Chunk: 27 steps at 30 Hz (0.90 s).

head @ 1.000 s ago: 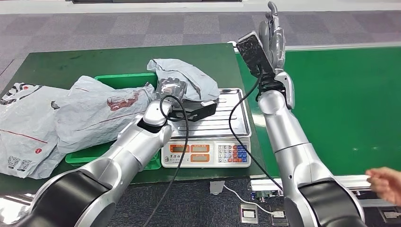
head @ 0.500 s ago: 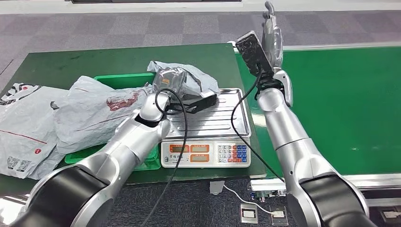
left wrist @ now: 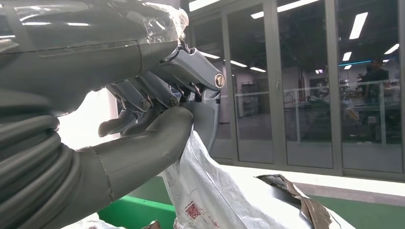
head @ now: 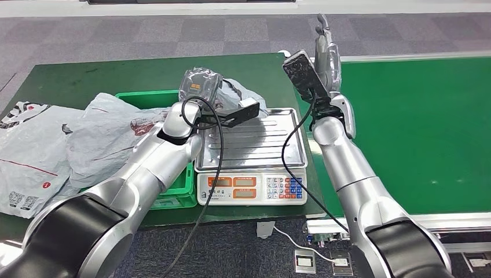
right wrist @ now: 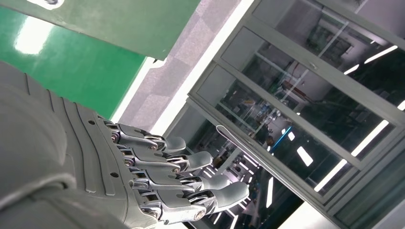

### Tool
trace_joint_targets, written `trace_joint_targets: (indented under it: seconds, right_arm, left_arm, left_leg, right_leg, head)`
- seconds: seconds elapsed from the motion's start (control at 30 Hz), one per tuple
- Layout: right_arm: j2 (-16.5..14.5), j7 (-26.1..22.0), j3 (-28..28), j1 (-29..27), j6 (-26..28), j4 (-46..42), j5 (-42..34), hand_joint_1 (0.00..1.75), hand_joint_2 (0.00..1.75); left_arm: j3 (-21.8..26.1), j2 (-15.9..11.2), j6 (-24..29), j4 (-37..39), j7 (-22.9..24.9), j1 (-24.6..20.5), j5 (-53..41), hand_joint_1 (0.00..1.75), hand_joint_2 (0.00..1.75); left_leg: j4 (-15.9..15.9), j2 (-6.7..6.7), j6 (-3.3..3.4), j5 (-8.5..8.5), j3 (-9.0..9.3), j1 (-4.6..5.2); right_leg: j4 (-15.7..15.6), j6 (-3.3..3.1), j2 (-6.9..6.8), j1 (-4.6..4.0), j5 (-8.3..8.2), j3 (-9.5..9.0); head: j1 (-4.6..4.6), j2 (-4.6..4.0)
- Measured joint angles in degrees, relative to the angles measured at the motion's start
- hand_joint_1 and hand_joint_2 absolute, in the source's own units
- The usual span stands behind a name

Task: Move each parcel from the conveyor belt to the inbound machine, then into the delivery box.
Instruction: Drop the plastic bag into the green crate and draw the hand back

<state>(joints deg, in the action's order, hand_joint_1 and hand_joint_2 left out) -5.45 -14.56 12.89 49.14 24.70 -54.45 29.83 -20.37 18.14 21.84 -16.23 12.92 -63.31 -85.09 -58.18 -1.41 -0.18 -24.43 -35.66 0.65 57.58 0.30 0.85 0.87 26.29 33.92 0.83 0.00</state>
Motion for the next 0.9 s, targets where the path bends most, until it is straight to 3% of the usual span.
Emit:
trace_joint_targets:
  seconds: [0.9]
  right_arm:
    - [0.1,0.0,0.0,-0.2,0.0,-0.3,0.0,0.0,0.0]
  left_arm:
    - [0.0,-0.2,0.0,0.0,0.0,-0.1,0.0,1.75,1.75]
  left_leg:
    - [0.0,0.0,0.0,0.0,0.0,0.0]
  right_leg:
    - [0.0,0.0,0.0,0.0,0.0,0.0]
  head:
    - [0.0,0.0]
